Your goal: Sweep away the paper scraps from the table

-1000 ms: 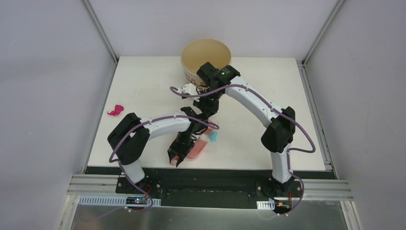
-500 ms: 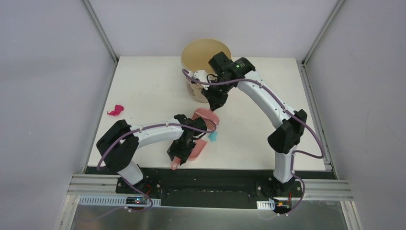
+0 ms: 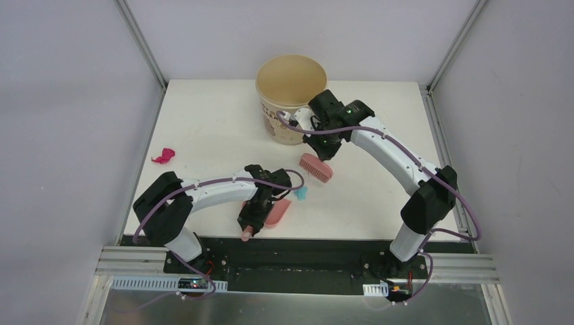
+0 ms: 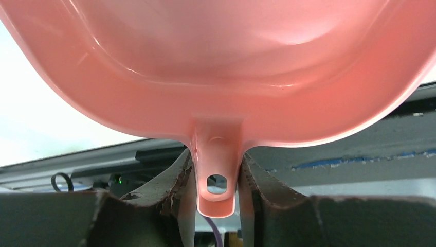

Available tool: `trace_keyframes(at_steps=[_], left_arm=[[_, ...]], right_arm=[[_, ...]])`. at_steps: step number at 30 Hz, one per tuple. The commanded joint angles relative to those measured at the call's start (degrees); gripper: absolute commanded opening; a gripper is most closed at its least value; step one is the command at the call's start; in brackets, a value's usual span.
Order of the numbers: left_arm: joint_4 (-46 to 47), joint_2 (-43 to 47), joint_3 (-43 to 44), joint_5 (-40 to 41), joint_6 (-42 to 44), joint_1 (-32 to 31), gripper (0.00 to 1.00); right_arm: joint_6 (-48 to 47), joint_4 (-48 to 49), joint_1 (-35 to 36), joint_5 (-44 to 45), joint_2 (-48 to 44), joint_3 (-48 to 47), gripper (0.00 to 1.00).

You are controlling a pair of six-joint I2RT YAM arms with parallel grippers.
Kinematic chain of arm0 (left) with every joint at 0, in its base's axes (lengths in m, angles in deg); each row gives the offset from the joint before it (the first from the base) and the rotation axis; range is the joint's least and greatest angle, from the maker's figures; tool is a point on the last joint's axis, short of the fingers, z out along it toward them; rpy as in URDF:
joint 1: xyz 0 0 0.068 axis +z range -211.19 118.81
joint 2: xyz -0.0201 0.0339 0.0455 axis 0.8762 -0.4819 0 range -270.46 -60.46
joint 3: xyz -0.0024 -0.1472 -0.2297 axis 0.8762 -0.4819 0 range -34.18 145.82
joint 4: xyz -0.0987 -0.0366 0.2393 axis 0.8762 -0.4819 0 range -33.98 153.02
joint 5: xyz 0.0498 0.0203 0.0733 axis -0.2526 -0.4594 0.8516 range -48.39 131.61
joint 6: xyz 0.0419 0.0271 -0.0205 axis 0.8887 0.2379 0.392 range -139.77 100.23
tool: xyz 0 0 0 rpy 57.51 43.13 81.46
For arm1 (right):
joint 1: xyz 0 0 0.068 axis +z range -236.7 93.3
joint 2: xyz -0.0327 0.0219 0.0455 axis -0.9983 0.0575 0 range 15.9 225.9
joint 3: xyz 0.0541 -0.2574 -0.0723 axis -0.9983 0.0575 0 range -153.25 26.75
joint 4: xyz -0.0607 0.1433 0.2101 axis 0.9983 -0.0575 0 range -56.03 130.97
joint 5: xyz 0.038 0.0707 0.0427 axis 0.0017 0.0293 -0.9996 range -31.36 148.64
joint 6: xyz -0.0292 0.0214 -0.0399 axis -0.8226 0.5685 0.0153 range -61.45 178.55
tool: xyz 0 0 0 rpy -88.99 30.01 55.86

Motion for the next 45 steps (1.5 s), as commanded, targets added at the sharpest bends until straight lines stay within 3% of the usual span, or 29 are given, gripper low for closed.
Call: trace_keyframes(at_steps=[1, 3, 12, 21, 27, 32, 40, 45], left_arm=[[-7.4, -1.5, 5.0, -3.8, -1.6, -0.5, 0.09], [-10.1, -1.9, 6.0, -6.4, -1.0, -0.7, 0.00], [-16.5, -6.1, 8.9, -9.3, 3.4, -0.9, 0.00], [-10.7, -13.2, 11.1, -5.5, 5.3, -0.9, 0.00], [-7.6, -12.2, 12.3, -2.1, 4.8, -0.9, 0.00], [-7.2, -6.6, 9.2, -0.4, 2.2, -0.9, 0.00], [-10.7, 5.2, 1.4, -6.1, -2.6, -0.9, 0.00], [-14.7, 4.5, 0.2, -9.9, -2.8, -0.9, 0.00]], right_arm=[[4.1, 6.2, -0.3, 5.2, -1.0, 0.5, 0.00], [5.8, 6.8, -0.3, 6.7, 0.0, 0.2, 0.00], [15.3, 8.4, 2.2, 5.7, 3.6, 1.7, 0.00], [22.3, 4.5, 5.1, -14.6, 6.7, -1.3, 0.00], [30.1, 4.4, 1.7, -27.7, 5.8, -1.5, 0.00], [27.4, 2.5, -0.9, -27.5, 4.4, -6.5, 0.00], [18.0, 1.9, -1.2, -10.2, 3.9, -14.4, 0.00], [14.9, 4.1, -1.0, -5.1, 8.3, -18.5, 0.00]])
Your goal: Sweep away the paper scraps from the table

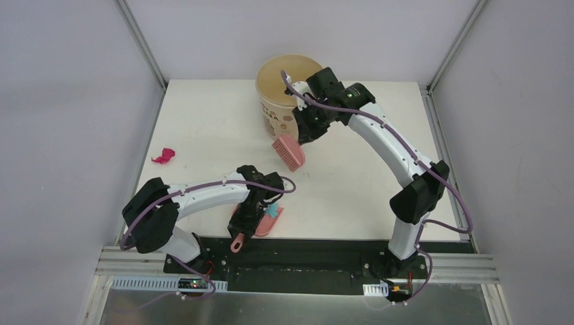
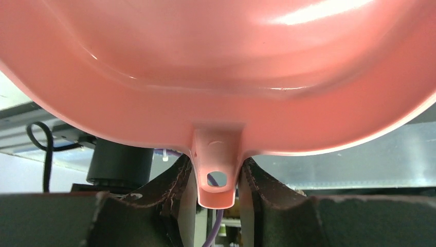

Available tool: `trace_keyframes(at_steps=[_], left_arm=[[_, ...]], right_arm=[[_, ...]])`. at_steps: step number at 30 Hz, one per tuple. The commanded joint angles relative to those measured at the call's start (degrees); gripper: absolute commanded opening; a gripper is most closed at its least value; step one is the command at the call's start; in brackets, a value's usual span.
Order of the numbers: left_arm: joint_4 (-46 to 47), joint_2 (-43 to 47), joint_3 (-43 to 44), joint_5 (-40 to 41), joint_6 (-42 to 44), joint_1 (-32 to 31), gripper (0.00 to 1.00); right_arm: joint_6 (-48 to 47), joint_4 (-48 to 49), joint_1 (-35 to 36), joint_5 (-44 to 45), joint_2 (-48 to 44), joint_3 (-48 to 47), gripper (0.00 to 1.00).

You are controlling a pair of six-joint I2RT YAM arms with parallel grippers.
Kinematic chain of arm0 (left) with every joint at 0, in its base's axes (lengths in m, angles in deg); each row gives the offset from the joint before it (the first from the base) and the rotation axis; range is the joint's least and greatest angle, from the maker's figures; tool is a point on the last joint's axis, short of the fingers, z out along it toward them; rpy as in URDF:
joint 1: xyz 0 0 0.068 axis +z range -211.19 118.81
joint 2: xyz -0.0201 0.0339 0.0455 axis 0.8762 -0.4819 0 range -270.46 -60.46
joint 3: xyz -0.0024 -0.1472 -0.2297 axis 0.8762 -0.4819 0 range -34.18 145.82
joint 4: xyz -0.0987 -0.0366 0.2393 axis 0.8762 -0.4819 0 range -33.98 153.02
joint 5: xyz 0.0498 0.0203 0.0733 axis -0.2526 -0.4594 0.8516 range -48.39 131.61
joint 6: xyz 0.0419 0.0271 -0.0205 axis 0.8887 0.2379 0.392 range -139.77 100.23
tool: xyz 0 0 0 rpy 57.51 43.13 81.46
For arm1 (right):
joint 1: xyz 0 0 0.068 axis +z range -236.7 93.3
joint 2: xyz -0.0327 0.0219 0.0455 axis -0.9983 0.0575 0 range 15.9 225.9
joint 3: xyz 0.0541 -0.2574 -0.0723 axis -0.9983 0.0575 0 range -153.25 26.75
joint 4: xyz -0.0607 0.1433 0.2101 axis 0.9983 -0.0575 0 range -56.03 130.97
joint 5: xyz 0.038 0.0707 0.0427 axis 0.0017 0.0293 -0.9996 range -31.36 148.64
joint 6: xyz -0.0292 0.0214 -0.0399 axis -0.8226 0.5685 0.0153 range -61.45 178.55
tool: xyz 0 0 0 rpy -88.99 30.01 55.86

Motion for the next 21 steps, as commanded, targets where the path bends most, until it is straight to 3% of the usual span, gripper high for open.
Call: trace_keyframes(at_steps=[1, 8, 12, 21], left_arm=[[-3.7, -0.8, -0.1, -4.4, -1.2, -0.5, 0.00], [-5.4, -12.0, 6.6, -1.8, -0.2, -0.5, 0.00], [-2.0, -17.5, 9.7, -3.0, -0.1, -0.2, 0.00], [0.1, -21.6, 12.3, -1.1, 2.1, 2.4, 0.00]], right_arm=[[-4.7, 3.7, 0.5, 7.4, 2.5, -4.4, 0.00], [-9.7, 12.1, 3.6, 16.4, 6.4, 0.1, 0.00], [-11.7, 11.9, 5.5, 19.2, 11.2, -1.2, 0.00], [-14.2, -3.0, 8.4, -1.4, 15.9, -7.1, 0.00]])
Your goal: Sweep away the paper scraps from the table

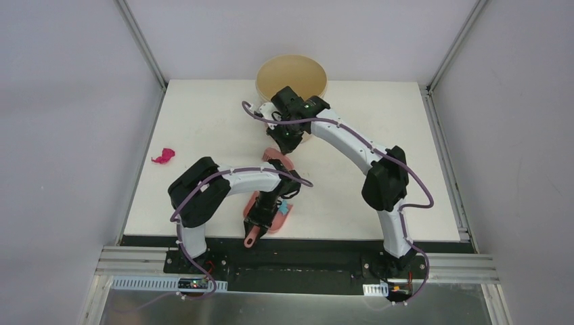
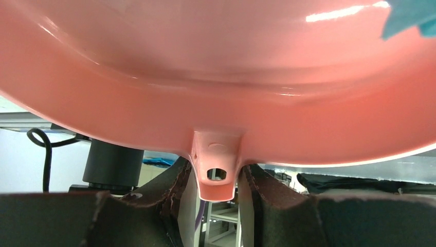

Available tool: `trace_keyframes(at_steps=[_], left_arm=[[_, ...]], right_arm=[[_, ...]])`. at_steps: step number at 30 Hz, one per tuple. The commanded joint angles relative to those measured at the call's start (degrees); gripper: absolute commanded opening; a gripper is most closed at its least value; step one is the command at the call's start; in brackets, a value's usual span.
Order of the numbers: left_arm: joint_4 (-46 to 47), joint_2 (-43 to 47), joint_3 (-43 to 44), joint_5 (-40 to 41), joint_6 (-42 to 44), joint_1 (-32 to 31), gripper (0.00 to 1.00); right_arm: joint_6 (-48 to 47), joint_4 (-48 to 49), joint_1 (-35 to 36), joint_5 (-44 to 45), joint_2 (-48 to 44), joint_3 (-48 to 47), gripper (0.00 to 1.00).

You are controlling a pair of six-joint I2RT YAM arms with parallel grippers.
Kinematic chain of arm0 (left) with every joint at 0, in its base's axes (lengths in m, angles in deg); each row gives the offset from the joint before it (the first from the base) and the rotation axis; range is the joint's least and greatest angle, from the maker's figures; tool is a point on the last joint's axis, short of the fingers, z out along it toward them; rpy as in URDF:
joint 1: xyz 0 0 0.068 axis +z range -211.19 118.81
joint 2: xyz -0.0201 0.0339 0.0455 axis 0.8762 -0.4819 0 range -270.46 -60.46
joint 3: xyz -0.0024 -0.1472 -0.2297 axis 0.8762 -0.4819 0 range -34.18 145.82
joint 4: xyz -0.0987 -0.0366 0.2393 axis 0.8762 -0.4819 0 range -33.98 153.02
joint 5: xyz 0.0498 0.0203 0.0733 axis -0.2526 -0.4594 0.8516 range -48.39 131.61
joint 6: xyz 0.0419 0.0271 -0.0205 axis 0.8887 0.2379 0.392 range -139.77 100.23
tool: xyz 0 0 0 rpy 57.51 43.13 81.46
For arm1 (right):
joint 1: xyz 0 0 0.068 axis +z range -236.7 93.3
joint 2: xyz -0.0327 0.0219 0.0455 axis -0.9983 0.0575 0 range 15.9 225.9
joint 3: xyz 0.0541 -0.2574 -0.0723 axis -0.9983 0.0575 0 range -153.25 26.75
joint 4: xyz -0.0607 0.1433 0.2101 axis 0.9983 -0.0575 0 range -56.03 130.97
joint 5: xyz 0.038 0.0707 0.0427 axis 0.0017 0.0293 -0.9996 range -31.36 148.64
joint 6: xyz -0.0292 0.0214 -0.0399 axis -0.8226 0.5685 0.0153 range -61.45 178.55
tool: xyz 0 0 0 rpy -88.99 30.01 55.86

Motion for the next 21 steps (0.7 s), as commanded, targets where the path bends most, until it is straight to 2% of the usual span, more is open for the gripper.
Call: trace_keyframes(at_steps=[1, 9, 16, 21], left_arm=[[2.0, -0.3, 1.9, 1.5, 2.0, 2.2, 0.00], [2.0, 0.6, 3.8, 5.6, 4.1, 3.5, 0.00], [2.8, 3.9, 5.3, 10.9, 8.1, 2.4, 0.00], [4.6, 9.9, 2.7, 13.3, 8.4, 0.6, 0.03]], right_arm=[[-2.8, -11.0, 1.7, -12.8, 0.8, -3.2, 0.00], [-1.8, -19.8, 1.7, -21.9, -1.2, -3.6, 0.00], [4.7, -21.1, -1.6, -34.0, -1.1, -7.2, 0.00], [5.4, -19.9, -2.9, -31.6, -3.3, -6.8, 0.00]])
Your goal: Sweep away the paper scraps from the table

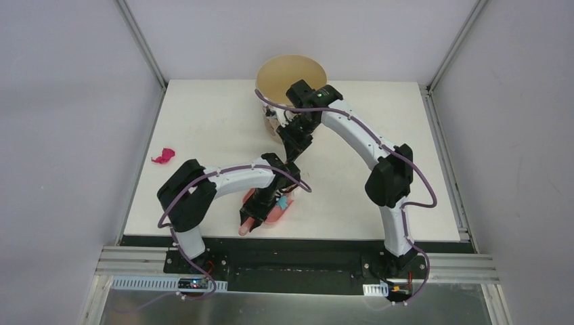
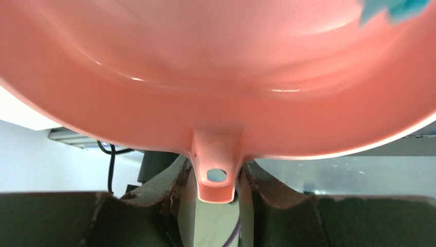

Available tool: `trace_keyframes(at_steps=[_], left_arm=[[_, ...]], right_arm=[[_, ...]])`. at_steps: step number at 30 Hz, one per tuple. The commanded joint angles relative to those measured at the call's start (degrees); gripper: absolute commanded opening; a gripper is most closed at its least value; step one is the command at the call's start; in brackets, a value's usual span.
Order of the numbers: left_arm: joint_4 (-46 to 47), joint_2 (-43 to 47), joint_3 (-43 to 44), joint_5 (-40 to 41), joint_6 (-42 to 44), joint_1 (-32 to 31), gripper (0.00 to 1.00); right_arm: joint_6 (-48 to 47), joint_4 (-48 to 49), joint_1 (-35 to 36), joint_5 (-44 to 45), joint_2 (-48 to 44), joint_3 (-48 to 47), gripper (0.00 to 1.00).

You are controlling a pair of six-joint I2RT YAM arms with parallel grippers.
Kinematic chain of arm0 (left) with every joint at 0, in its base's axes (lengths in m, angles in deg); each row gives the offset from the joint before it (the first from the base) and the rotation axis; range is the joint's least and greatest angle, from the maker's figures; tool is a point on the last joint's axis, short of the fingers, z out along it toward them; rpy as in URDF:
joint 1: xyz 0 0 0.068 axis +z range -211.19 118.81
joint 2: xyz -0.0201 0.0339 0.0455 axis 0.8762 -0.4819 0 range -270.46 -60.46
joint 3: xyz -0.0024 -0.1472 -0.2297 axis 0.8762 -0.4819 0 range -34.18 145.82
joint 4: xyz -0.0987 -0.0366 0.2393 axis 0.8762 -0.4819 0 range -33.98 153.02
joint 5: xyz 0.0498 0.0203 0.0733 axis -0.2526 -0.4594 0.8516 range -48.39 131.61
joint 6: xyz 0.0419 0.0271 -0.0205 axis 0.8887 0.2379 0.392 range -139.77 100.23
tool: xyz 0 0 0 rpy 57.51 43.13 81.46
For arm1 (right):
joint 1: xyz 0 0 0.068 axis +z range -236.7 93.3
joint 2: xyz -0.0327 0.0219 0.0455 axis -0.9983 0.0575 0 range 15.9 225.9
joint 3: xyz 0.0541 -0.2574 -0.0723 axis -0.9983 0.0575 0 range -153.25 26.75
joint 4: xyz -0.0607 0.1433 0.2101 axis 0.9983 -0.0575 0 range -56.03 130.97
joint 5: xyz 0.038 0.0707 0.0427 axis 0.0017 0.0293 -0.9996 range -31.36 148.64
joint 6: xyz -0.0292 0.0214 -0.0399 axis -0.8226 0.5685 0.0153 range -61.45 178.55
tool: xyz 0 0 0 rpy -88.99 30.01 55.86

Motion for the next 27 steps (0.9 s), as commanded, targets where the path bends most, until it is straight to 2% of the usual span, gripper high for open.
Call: trace_keyframes(at_steps=[1, 6, 9, 17, 27], left_arm=[[6.4, 7.7, -1.0, 5.4, 1.1, -1.0, 0.07], [11.0, 11.3, -4.7, 3.9, -1.1, -1.3, 0.23], [14.1, 10.1, -5.5, 2.0, -1.3, -1.9, 0.24], [22.6, 11.0, -8.7, 5.8, -3.9, -5.8, 0.25], [20.0, 7.0, -9.8, 0.0, -5.3, -8.3, 0.30]], right_arm=[[4.8, -3.7, 1.4, -9.3, -4.4, -1.5, 0.00], [5.2, -1.1, 1.2, -1.8, -8.8, 1.0, 0.00], [4.8, -1.0, 0.7, 1.1, -9.9, 1.3, 0.00], [5.2, -2.7, -1.4, 0.0, -12.8, 3.1, 0.00], [3.4, -0.1, -3.8, 5.8, -16.0, 6.7, 0.00]])
